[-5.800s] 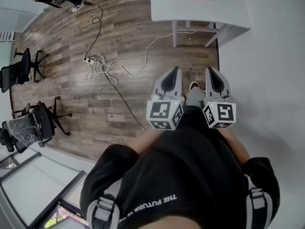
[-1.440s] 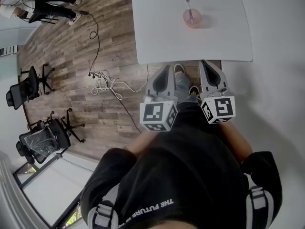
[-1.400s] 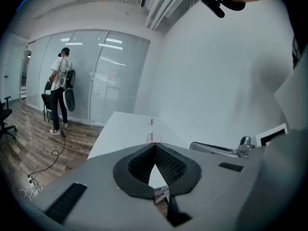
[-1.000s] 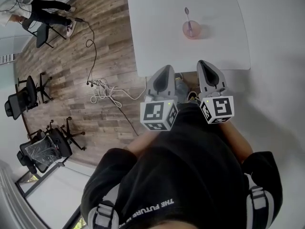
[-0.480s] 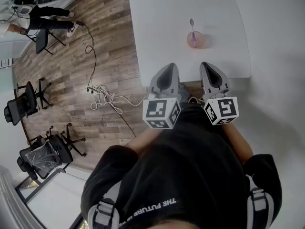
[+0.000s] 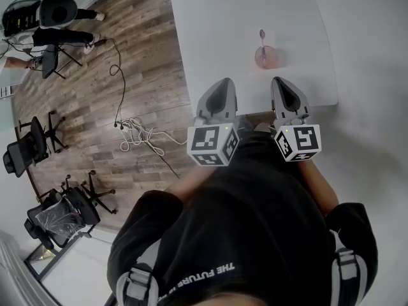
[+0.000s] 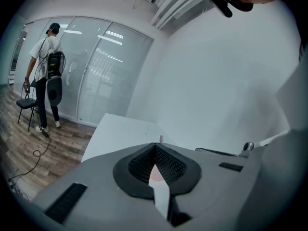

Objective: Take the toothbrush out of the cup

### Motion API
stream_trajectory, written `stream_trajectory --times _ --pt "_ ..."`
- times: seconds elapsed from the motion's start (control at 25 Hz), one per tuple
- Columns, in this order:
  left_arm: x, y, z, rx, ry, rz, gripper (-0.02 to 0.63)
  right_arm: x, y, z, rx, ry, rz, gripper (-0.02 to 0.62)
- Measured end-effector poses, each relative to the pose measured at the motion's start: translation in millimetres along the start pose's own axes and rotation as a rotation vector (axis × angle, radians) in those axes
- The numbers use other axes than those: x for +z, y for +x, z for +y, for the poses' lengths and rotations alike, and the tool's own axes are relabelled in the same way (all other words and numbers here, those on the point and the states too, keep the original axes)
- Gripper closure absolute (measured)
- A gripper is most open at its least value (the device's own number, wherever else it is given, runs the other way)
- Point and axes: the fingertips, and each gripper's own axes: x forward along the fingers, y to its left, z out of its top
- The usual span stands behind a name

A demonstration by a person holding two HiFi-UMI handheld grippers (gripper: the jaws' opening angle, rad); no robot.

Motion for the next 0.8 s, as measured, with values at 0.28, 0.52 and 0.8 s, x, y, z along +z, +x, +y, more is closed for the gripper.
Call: stream_trajectory --times 0.28,0.52,0.8 --pt "-1 3 21 0.018 0.08 -0.023 0.591 1 7 -8 -0.048 -0.03 -0.02 0.58" --pt "-6 7 23 0.001 0.076 0.001 0.591 9 3 -22 -0.09 -0.048 -0.034 0.58" --pt "-16 14 11 -0.033 0.101 0.031 0.592 7 -15 -49 -0.15 -0.056 -0.04 0.58"
